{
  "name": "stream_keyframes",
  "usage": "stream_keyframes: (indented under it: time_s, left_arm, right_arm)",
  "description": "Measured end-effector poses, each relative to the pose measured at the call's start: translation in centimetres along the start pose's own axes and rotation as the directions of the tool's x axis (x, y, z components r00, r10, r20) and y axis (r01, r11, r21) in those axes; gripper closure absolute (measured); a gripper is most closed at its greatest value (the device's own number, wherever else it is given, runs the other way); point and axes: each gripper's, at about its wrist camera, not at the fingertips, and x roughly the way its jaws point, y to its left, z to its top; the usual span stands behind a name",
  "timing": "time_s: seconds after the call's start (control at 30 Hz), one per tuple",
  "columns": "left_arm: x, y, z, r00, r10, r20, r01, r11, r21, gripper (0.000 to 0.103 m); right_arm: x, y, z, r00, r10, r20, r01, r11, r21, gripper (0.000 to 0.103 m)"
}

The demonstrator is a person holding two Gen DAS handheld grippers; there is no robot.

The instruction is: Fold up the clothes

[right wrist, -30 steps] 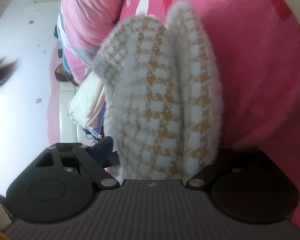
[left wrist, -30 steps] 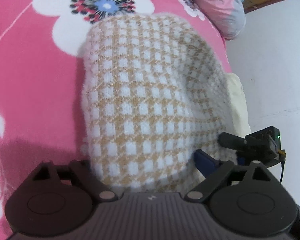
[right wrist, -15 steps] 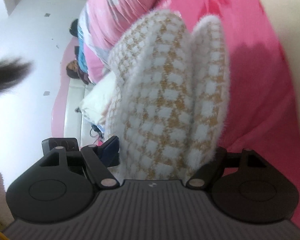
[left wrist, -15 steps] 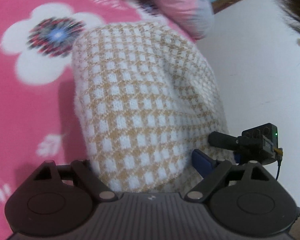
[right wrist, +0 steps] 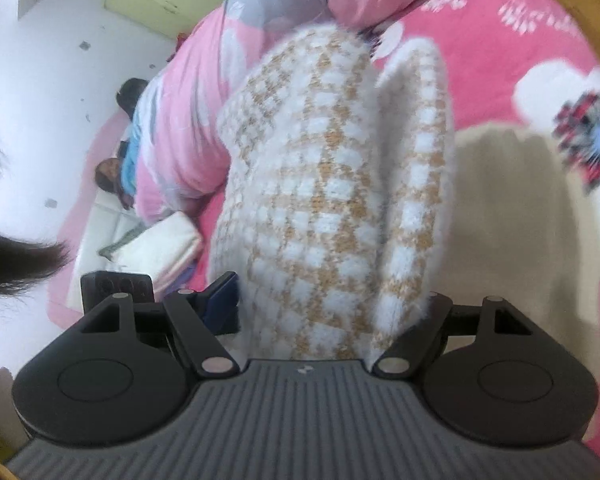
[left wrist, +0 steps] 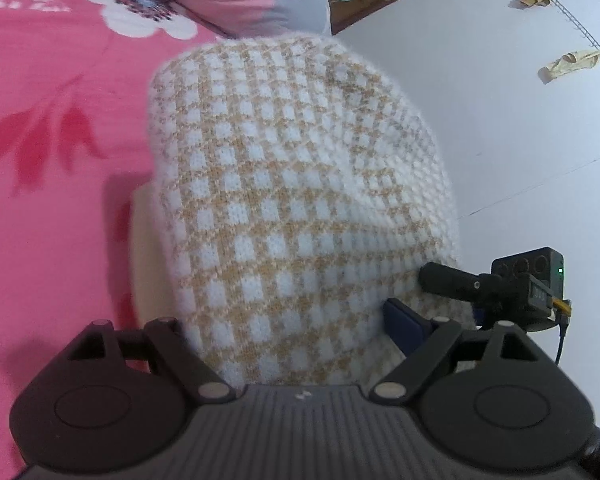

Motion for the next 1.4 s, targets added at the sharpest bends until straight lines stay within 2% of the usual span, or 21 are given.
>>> stream_keyframes:
  time_s: [0.13,0.23,0.3,0.37,0.5,0.6,0.7,0.77,0.83,0.9,0.97,1.0,1.07,1.1,1.13,1.17,1.2,1.27,1.33,1.37,1.4]
  left_arm:
    - [4.4,1.3,-0.5,0.999,0.037,-0.018,-0.037,0.999,0.011,0.015]
    - [6.9,3.0,-1.3,0.997,0.066,-0.034,-0.066,0.998,-0.012,0.018]
    - [7.0,2.5,-0.8,0.998,0.049,-0.029,-0.050,0.998,-0.030,0.017]
    - [7.0,1.8,-0.3,0.998,0.043,-0.043,-0.044,0.999,-0.019,0.017]
    - [7.6,2.5,0.2,0.997,0.040,-0.063,-0.042,0.999,-0.032,0.016]
    - [7.9,3.3,0.3,0.996,0.042,-0.078,-0.045,0.998,-0.037,0.016]
    - [5.9,3.7,1.0,0.997,0.032,-0.066,-0.035,0.998,-0.056,0.015]
    - [4.1,3.8,1.5,0.998,0.030,-0.054,-0.033,0.997,-0.067,0.014]
    - [1.4,3.0,2.4,0.997,0.081,-0.001,-0.081,0.997,-0.019,0.014]
    - [-0.8,1.0,3.0,0.988,0.132,0.076,-0.139,0.986,0.096,0.014]
    - [-1.9,-1.9,3.1,0.983,0.132,0.128,-0.155,0.970,0.188,0.014]
    - [-1.9,-2.8,3.5,0.980,0.128,0.150,-0.160,0.961,0.226,0.014]
    - [-0.6,-4.4,4.4,0.974,0.115,0.193,-0.169,0.942,0.291,0.015]
    - [0.9,-5.2,5.1,0.973,0.113,0.201,-0.176,0.929,0.327,0.016]
    - [2.4,-6.0,5.6,0.972,0.114,0.207,-0.184,0.914,0.362,0.020]
    - [4.3,-6.4,6.0,0.971,0.126,0.203,-0.199,0.895,0.400,0.027]
    - [6.3,-6.8,6.4,0.972,0.146,0.183,-0.215,0.866,0.451,0.028]
    - [10.3,-7.3,7.0,0.971,0.189,0.146,-0.239,0.810,0.536,0.028]
    - [13.4,-6.0,7.5,0.969,0.222,0.109,-0.246,0.822,0.514,0.030]
    - [14.7,-5.5,7.8,0.967,0.238,0.093,-0.252,0.824,0.508,0.031]
    - [15.4,-5.4,7.8,0.962,0.259,0.088,-0.266,0.811,0.521,0.032]
  right_arm:
    - [-1.5,-6.2,-0.1,0.999,0.027,-0.017,-0.026,0.999,0.044,0.028]
    - [0.6,-11.5,-0.8,0.999,0.012,-0.043,-0.005,0.986,0.164,0.029]
    - [1.1,-13.4,-0.9,0.999,0.046,-0.023,-0.040,0.971,0.238,0.029]
    - [0.8,-13.0,-0.5,0.997,0.070,-0.014,-0.065,0.972,0.224,0.029]
    - [0.9,-11.9,0.8,0.995,0.069,-0.066,-0.057,0.983,0.174,0.027]
    - [1.9,-13.6,0.6,0.993,0.085,-0.078,-0.062,0.963,0.262,0.022]
    - [1.3,-14.6,0.0,0.992,0.117,-0.051,-0.092,0.935,0.343,0.021]
    - [-0.8,-14.0,-0.4,0.998,0.063,-0.018,-0.054,0.945,0.323,0.019]
    - [-3.8,-12.5,-0.7,0.998,-0.043,0.046,0.028,0.956,0.292,0.019]
    - [-7.3,-9.4,-1.1,0.976,-0.161,0.147,0.131,0.972,0.193,0.019]
    - [-9.6,-5.0,-1.8,0.943,-0.225,0.245,0.222,0.974,0.039,0.026]
    - [-9.9,-3.3,-2.4,0.933,-0.235,0.272,0.256,0.966,-0.046,0.032]
    - [-10.1,0.0,-3.7,0.920,-0.238,0.310,0.313,0.925,-0.217,0.038]
    - [-9.6,1.2,-4.4,0.917,-0.235,0.322,0.330,0.901,-0.281,0.046]
    - [-8.7,2.1,-5.2,0.915,-0.233,0.330,0.343,0.878,-0.332,0.050]
    - [-7.8,2.2,-5.7,0.911,-0.243,0.333,0.358,0.867,-0.346,0.052]
    - [-6.9,2.0,-6.1,0.906,-0.258,0.336,0.374,0.860,-0.348,0.057]
    - [-5.1,0.4,-7.7,0.879,-0.339,0.336,0.447,0.829,-0.336,0.066]
    - [-3.3,-1.4,-9.5,0.842,-0.424,0.333,0.524,0.789,-0.321,0.066]
    - [-3.1,-1.9,-9.9,0.828,-0.439,0.349,0.541,0.790,-0.290,0.066]
    - [-3.3,-2.4,-9.9,0.826,-0.431,0.362,0.531,0.811,-0.246,0.066]
